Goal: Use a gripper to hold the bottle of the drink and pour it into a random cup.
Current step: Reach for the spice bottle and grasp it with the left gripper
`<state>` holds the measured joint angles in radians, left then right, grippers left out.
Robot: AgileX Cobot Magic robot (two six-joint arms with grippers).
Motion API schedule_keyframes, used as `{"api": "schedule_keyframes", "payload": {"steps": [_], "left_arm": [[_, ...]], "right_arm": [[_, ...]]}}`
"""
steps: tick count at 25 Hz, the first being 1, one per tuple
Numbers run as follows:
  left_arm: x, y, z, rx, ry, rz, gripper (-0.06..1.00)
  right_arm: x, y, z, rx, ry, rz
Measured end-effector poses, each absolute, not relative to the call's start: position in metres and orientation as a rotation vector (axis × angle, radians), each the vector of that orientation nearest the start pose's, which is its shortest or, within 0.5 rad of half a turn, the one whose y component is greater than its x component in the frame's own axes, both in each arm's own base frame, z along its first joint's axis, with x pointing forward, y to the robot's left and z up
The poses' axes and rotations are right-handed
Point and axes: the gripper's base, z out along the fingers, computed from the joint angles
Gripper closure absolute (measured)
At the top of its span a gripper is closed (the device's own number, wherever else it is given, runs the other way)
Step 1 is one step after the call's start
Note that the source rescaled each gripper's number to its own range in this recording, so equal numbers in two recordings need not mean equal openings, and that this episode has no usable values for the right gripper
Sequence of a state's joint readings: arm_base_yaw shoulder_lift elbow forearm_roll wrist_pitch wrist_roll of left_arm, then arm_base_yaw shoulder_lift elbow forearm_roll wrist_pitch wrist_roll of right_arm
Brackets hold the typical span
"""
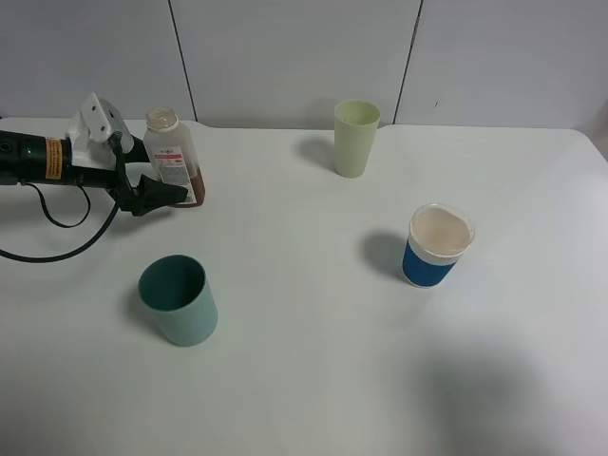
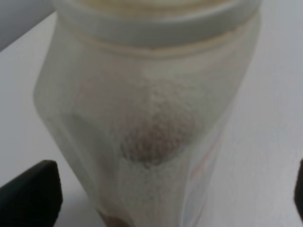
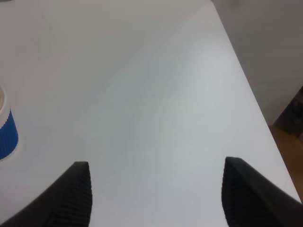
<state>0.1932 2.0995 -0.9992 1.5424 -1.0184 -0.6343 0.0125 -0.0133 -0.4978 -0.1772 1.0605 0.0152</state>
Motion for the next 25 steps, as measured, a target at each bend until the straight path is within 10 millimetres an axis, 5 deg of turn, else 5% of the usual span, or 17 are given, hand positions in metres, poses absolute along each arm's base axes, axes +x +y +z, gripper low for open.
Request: {"api": "schedule_keyframes", "payload": {"steps": [7,23,25], "left_arm": [[0.362,-0.02,0.107,1.064,1.788,-0.673,-0.03],[0.363,-0.031,0.109,1.059,1.792,-0.717,0.92],[0.363,-0.031,0.109,1.035,1.814,-0.727,0.94]], "right_arm": [[-0.007,-0.014,0.278,0.012,2.026,-0.194],[-0.007,-0.014,0.278,0.012,2.026,-0.194],[-0.007,-0.014,0.278,0.012,2.026,-0.194]]}}
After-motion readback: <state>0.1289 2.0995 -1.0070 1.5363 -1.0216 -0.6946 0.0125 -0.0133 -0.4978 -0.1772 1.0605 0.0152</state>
